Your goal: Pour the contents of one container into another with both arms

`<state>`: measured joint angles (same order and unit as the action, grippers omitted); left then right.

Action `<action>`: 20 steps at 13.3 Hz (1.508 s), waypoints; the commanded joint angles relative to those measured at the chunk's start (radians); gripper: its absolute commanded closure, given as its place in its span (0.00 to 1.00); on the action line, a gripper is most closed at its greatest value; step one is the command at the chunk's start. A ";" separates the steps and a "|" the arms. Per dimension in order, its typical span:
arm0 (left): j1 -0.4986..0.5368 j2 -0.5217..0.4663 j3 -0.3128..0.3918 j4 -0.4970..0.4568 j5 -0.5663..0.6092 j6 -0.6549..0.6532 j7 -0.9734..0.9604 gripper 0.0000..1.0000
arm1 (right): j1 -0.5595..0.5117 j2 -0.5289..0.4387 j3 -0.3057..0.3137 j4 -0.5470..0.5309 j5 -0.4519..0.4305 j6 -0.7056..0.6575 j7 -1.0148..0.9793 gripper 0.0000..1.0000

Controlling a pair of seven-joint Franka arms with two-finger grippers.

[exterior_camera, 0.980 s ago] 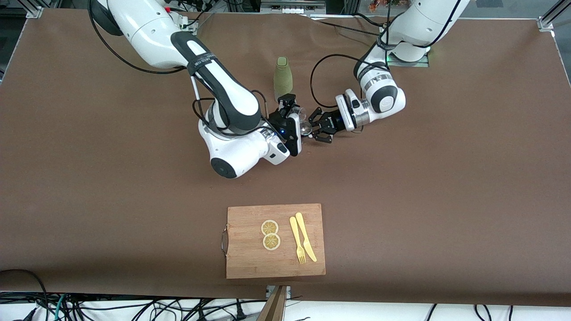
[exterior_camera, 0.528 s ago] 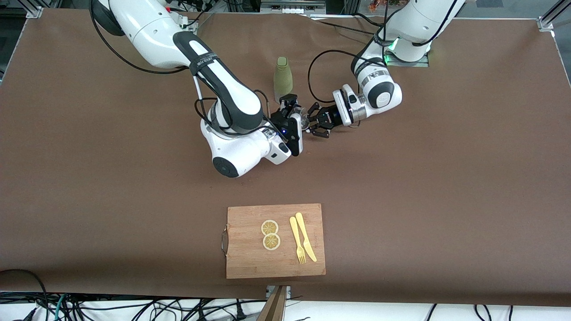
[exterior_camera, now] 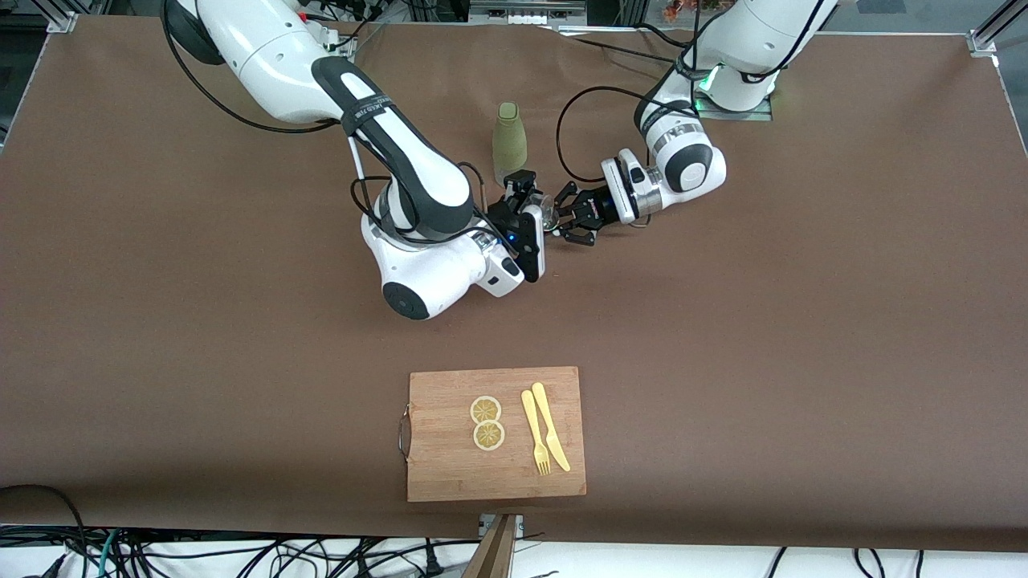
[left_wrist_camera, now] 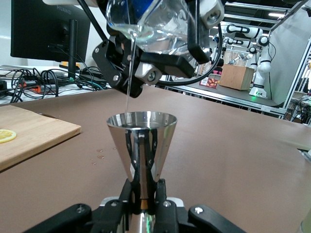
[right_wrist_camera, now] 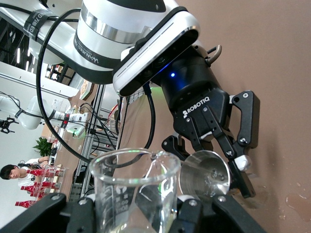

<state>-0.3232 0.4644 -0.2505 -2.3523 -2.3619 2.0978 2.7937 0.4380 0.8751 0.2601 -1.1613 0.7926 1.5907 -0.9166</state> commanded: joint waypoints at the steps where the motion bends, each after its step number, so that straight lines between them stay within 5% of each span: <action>1: 0.013 -0.021 -0.010 -0.039 -0.062 -0.030 0.234 1.00 | 0.007 0.004 0.002 0.014 -0.016 0.002 0.016 1.00; 9: 0.016 -0.024 -0.010 -0.039 -0.062 -0.038 0.230 1.00 | -0.005 -0.010 0.002 0.012 -0.058 -0.058 -0.194 1.00; 15: 0.097 -0.033 -0.012 -0.047 -0.047 -0.042 0.211 1.00 | -0.088 -0.117 -0.001 0.012 -0.116 -0.210 -0.405 1.00; 20: 0.344 -0.026 -0.029 -0.050 0.295 -0.145 0.071 1.00 | -0.296 -0.221 -0.012 -0.090 -0.104 -0.319 -0.720 1.00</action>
<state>-0.0884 0.4533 -0.2534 -2.3664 -2.1646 2.0268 2.7582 0.2064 0.7145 0.2460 -1.1637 0.6836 1.2895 -1.5243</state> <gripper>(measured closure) 0.789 0.859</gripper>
